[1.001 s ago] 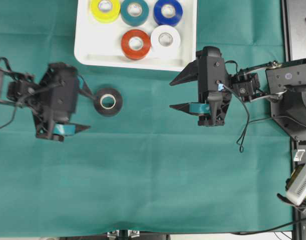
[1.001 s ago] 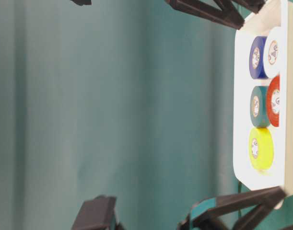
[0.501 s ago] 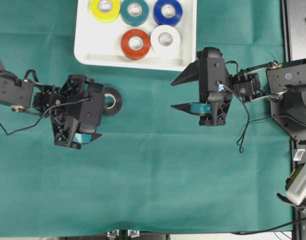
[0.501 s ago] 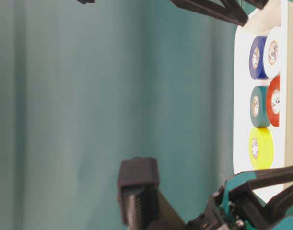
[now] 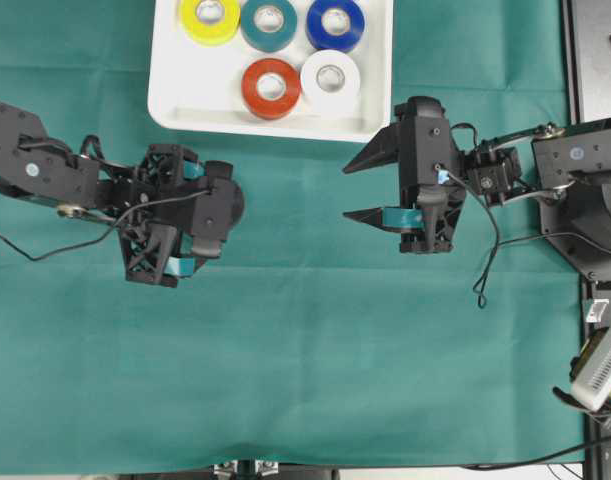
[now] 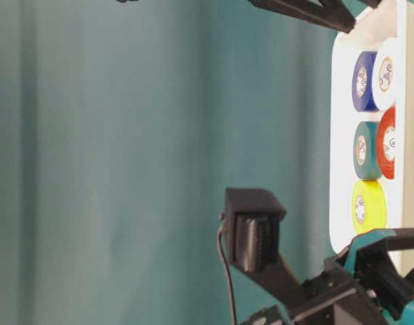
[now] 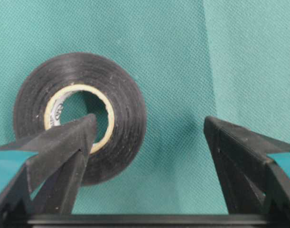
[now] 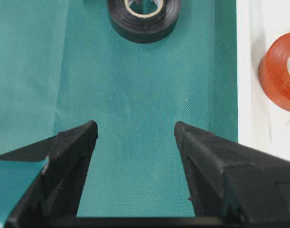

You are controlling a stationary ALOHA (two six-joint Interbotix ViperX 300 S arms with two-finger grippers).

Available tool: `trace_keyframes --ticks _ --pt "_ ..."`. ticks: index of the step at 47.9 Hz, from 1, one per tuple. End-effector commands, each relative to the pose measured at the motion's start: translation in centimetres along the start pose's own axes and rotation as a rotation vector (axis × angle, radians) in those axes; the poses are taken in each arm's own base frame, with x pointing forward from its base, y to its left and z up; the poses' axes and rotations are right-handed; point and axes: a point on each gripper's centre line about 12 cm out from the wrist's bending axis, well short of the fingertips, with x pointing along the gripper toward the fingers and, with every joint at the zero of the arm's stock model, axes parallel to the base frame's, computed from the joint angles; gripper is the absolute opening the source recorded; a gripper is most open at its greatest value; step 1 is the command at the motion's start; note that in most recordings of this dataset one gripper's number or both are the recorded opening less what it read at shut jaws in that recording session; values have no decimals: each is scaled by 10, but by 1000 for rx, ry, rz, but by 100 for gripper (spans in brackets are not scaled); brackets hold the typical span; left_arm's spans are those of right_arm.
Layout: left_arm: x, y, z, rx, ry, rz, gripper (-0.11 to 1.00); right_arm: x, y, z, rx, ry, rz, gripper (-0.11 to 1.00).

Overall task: Put the tape alternately from left to right into the white case.
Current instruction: 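Move the left gripper onto the black roll and grasp its hole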

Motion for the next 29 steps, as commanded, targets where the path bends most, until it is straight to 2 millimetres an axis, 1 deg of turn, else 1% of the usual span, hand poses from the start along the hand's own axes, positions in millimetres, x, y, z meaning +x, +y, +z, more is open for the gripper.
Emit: trace_keyframes --ticks 1,8,13,16,21,26,29 --pt "-4 2 14 -2 -35 4 75 -9 3 10 -1 -49 15 76" --pt "-3 5 15 -7 -36 8 74 -8 3 9 0 -53 22 76" --pt "-5 5 16 -9 -38 9 67 -8 4 8 0 -59 30 76" --pt "-6 5 16 -9 -38 8 57 -8 4 8 0 -60 32 76" --pt "-10 5 20 -8 -47 9 30 -8 4 8 0 -61 33 76" --pt "-11 5 20 -8 -49 9 7 -8 5 9 0 -64 33 76" --pt "-11 6 19 -10 -41 9 -1 -8 5 9 0 -64 33 76"
